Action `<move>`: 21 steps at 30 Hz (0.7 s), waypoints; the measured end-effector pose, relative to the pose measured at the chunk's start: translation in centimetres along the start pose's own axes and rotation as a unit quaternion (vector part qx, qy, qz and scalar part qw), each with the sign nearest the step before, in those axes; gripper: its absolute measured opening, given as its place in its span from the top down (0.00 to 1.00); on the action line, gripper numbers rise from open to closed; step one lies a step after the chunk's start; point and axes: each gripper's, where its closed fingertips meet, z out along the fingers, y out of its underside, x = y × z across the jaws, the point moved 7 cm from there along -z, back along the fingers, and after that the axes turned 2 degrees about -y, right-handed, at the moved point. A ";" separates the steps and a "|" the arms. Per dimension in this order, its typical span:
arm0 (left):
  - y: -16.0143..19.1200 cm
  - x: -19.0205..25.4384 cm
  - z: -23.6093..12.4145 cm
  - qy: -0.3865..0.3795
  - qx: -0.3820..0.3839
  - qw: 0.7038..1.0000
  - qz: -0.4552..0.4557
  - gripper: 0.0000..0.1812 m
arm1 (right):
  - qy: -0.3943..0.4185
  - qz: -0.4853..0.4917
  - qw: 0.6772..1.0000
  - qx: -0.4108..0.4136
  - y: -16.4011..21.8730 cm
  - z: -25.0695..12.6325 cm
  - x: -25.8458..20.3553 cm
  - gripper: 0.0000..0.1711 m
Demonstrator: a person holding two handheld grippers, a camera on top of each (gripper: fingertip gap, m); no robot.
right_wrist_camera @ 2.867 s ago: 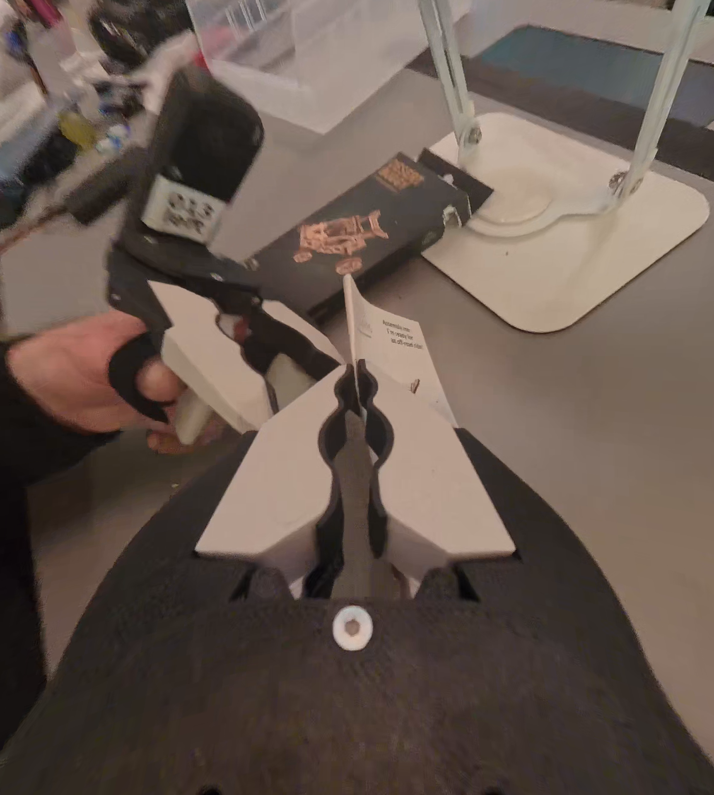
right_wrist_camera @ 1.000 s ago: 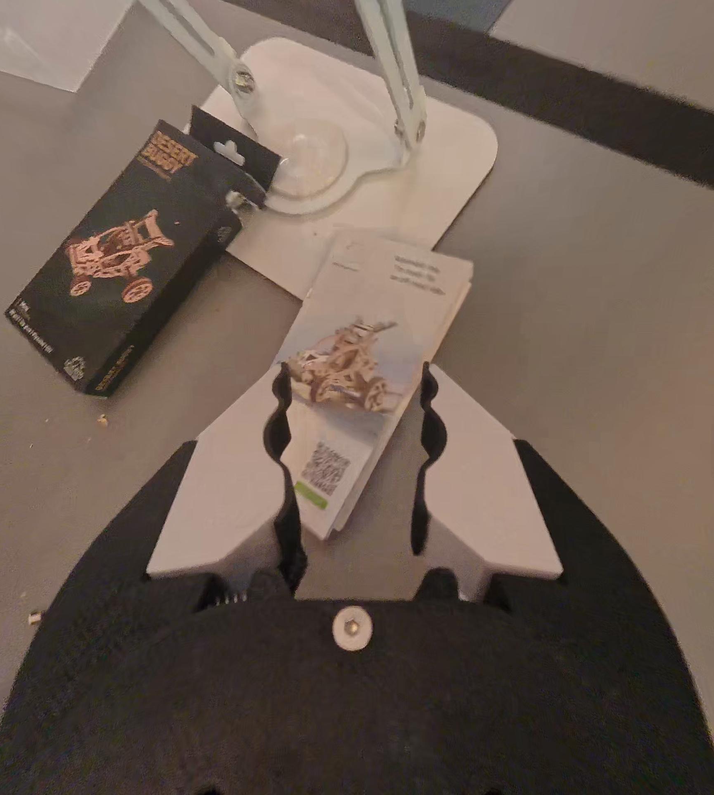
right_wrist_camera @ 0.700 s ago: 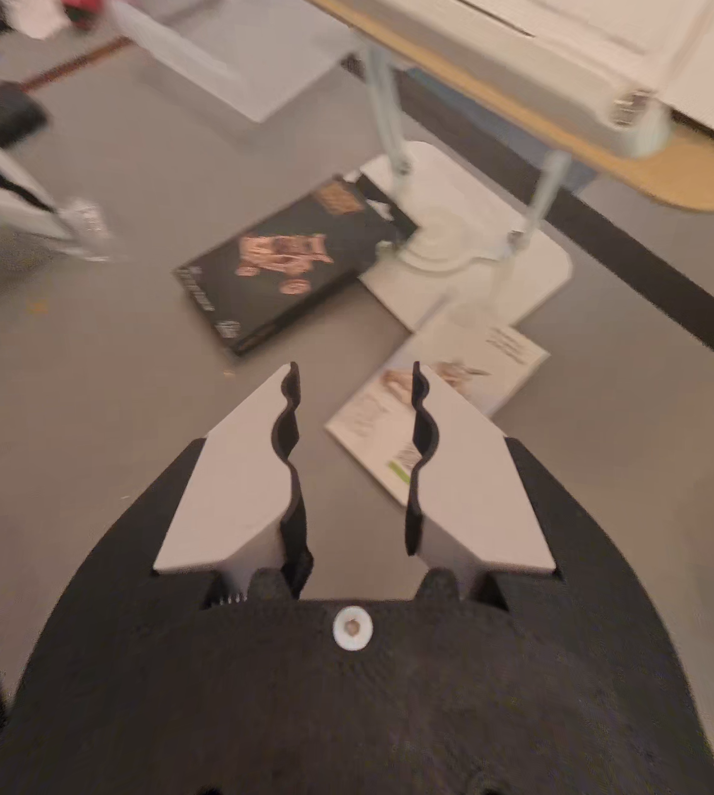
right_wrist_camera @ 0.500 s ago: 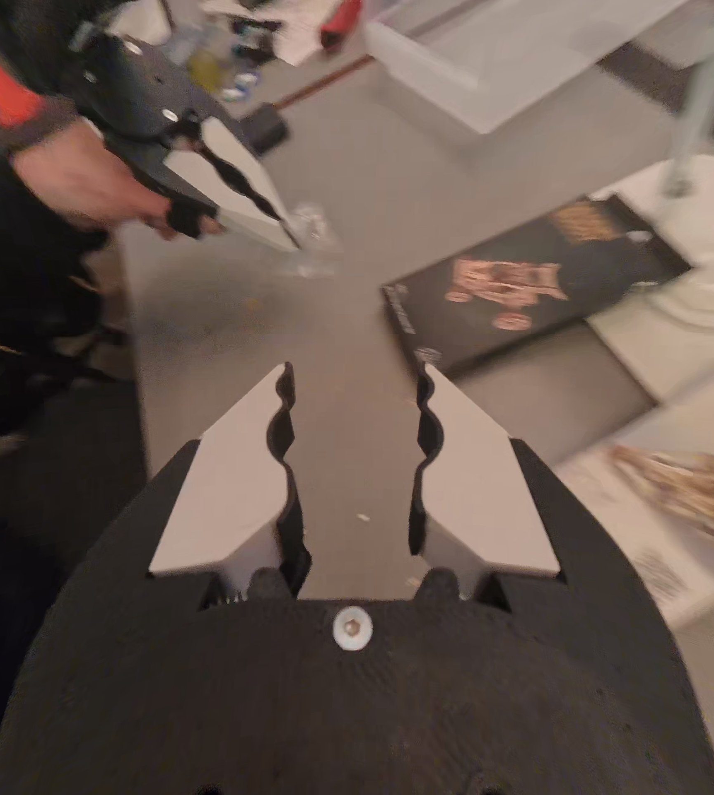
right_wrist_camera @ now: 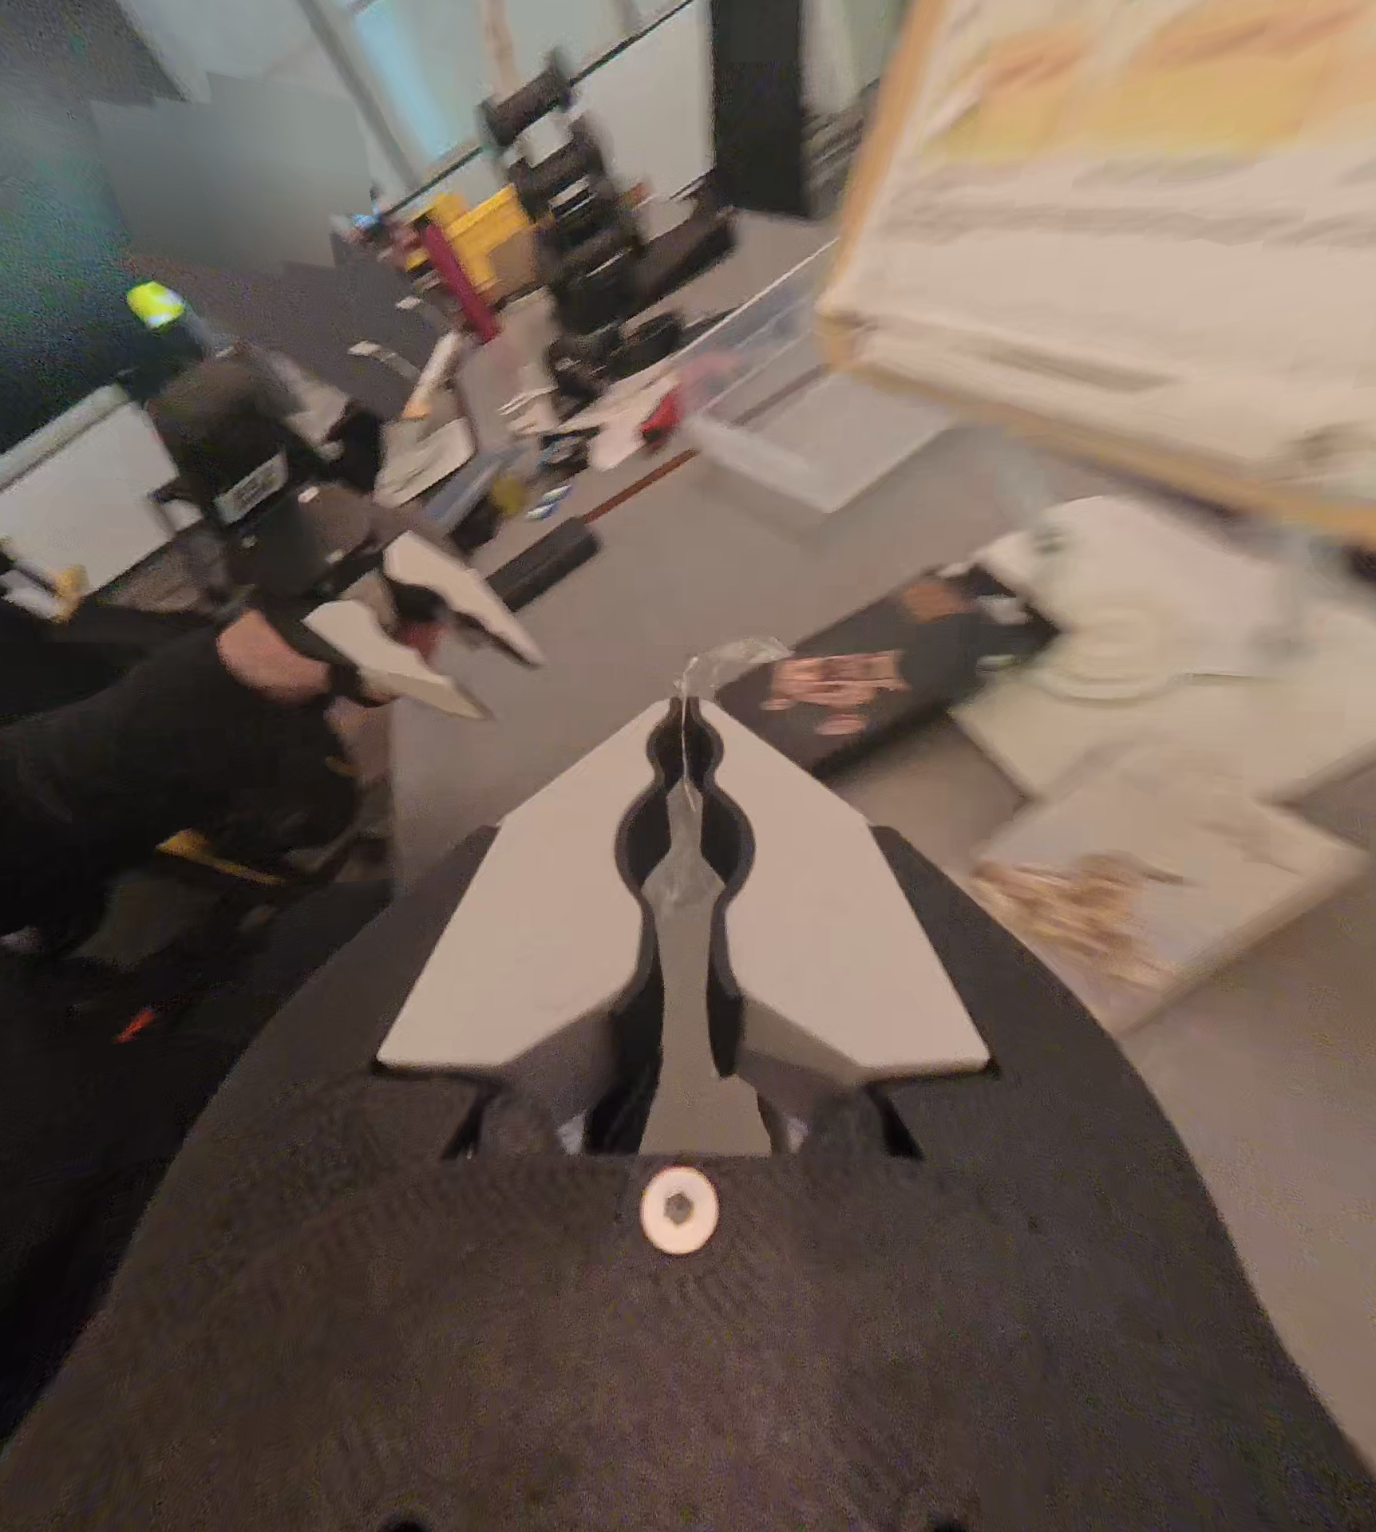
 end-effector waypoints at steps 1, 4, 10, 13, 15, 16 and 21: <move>0.9 -0.4 -0.5 -0.001 0.000 1.000 -0.018 0.81 | 0.033 -0.004 0.999 0.010 -0.8 -2.8 1.6 1.00; 3.2 -1.4 -2.0 -0.014 0.000 0.998 -0.063 0.82 | 0.110 -0.006 0.993 0.038 -2.7 -10.5 5.6 1.00; 6.6 -1.9 -2.6 -0.038 -0.046 0.993 -0.102 0.82 | 0.223 -0.060 0.973 -0.002 -4.4 -17.8 8.3 1.00; 9.0 -2.2 -2.8 -0.077 -0.117 0.986 -0.089 0.80 | 0.344 -0.060 0.936 -0.042 -3.9 -22.7 13.9 1.00; 10.0 -2.2 -3.1 -0.081 -0.129 0.983 -0.098 0.79 | 0.395 -0.022 0.918 -0.037 -2.7 -26.0 18.1 1.00; 10.4 -2.2 -3.3 -0.083 -0.128 0.983 -0.106 0.78 | 0.426 -0.009 0.903 -0.051 -1.7 -27.4 20.1 1.00; 12.5 -2.7 -4.3 -0.099 -0.133 0.976 -0.137 0.76 | 0.477 0.055 0.868 -0.130 2.7 -29.8 25.1 0.71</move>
